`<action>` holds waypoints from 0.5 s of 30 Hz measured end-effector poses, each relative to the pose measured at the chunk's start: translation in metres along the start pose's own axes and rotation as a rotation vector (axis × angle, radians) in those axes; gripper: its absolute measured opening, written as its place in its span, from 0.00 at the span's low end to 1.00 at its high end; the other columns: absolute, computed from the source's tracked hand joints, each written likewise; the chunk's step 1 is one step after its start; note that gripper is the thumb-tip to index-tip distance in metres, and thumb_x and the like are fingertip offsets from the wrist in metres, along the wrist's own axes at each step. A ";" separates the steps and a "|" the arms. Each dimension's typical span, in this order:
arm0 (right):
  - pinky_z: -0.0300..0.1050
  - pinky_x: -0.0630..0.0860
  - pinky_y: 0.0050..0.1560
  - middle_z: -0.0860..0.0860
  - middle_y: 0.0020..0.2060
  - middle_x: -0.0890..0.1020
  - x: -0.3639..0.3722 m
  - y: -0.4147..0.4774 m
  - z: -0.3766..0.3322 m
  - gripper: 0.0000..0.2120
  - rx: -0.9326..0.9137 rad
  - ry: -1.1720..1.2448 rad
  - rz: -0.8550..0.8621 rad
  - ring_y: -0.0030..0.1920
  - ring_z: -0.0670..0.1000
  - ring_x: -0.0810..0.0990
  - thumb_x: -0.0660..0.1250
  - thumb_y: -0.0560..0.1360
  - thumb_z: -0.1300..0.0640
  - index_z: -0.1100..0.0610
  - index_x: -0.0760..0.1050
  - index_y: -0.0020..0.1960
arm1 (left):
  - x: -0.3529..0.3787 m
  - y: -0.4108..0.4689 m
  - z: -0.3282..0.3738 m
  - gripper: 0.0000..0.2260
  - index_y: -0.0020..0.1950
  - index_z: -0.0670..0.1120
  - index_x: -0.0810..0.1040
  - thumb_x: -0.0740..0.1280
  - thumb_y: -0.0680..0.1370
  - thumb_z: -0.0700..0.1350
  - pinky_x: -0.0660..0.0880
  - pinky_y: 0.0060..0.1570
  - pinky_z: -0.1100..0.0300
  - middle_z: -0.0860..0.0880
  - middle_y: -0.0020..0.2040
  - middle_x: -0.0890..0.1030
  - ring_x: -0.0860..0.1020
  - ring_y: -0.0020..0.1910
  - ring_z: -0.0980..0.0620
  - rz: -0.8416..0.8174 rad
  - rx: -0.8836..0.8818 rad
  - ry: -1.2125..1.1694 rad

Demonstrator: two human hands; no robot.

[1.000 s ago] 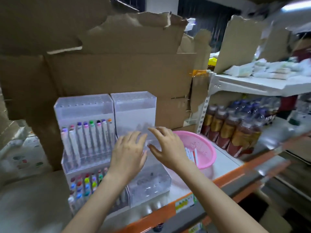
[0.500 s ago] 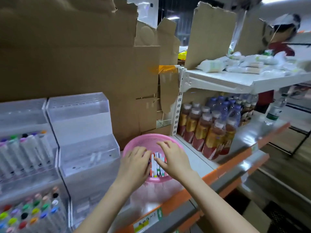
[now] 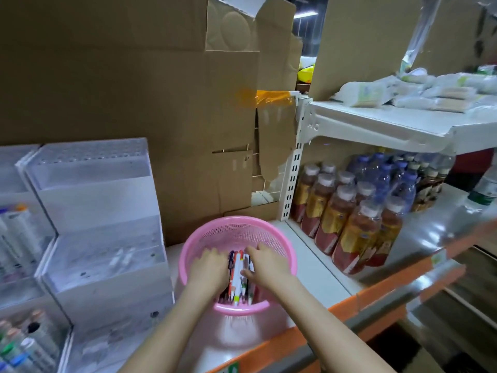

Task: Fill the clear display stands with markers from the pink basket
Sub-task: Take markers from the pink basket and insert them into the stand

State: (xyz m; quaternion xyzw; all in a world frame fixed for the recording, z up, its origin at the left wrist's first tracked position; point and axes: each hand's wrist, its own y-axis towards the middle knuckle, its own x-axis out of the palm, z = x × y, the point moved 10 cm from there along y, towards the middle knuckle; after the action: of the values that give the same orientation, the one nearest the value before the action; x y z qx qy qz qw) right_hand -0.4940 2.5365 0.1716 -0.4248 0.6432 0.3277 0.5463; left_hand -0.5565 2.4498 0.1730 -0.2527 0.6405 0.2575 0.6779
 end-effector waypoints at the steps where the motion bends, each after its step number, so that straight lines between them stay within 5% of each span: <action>1: 0.52 0.75 0.52 0.56 0.59 0.74 0.002 0.004 0.002 0.19 0.004 -0.001 -0.016 0.59 0.58 0.74 0.66 0.76 0.49 0.53 0.69 0.65 | 0.002 0.001 0.001 0.15 0.65 0.46 0.71 0.57 0.79 0.44 0.72 0.54 0.53 0.45 0.60 0.74 0.72 0.61 0.46 -0.001 -0.007 0.026; 15: 0.51 0.74 0.45 0.57 0.54 0.77 0.011 0.018 0.004 0.10 -0.007 0.012 -0.006 0.53 0.60 0.78 0.61 0.77 0.57 0.59 0.73 0.56 | 0.011 0.001 0.001 0.11 0.58 0.44 0.74 0.60 0.77 0.38 0.74 0.47 0.53 0.43 0.56 0.73 0.78 0.51 0.44 -0.041 0.000 -0.091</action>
State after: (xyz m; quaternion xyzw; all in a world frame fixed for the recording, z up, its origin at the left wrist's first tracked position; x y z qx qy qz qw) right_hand -0.5095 2.5456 0.1596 -0.4306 0.6439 0.3261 0.5419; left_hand -0.5565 2.4516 0.1622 -0.2537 0.6037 0.2548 0.7116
